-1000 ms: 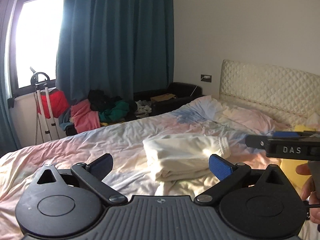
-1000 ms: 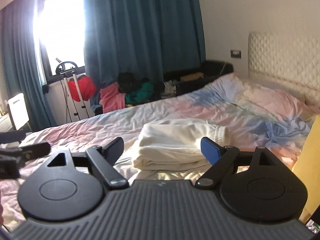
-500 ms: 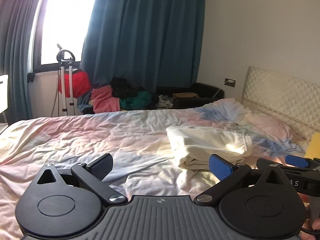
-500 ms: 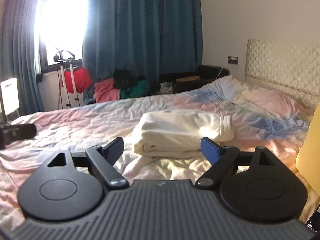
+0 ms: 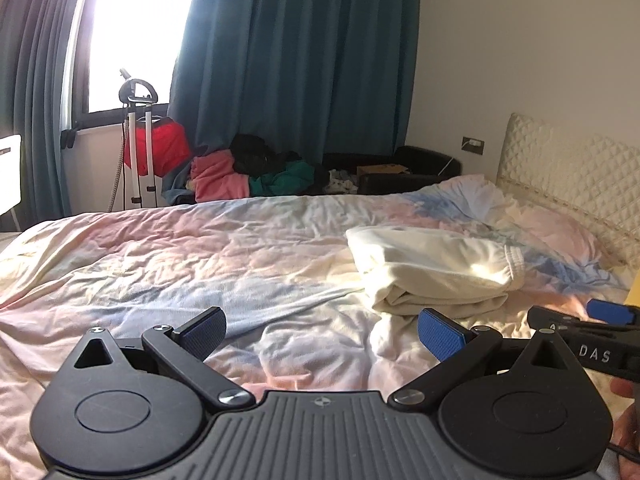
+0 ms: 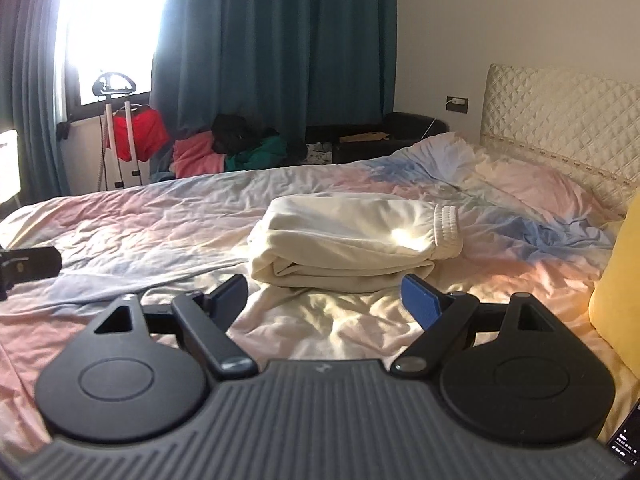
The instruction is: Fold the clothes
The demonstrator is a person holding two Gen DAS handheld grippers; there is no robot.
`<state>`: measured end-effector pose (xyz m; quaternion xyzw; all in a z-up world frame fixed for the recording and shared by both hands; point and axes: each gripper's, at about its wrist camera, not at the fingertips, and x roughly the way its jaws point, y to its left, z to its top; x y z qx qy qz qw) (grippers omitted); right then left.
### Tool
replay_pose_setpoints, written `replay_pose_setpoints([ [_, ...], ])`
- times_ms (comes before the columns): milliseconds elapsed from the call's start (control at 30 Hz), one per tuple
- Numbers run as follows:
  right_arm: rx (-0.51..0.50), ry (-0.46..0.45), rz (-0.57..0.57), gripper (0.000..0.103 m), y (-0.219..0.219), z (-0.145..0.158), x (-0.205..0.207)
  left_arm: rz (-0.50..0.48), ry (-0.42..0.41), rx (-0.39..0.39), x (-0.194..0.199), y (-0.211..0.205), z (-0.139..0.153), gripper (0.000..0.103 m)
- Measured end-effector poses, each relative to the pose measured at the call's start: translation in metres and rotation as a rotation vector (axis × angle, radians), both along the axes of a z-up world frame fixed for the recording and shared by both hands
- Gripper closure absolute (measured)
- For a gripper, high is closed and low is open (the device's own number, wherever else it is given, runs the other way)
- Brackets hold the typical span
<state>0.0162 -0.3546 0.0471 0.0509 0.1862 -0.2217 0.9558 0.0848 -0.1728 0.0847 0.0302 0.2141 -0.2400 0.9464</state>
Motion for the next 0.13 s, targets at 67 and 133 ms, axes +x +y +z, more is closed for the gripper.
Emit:
replay_pose_setpoints([
  [67, 0.012, 0.002, -0.001, 0.018, -0.0022, -0.0004, 0.0002, -0.004, 0.004, 0.005, -0.0002, -0.0031, -0.0017, 0.0],
  [133, 0.031, 0.004, -0.004, 0.018, -0.0059, -0.0004, 0.0008, -0.008, 0.005, 0.008, -0.0003, -0.005, -0.003, 0.0],
])
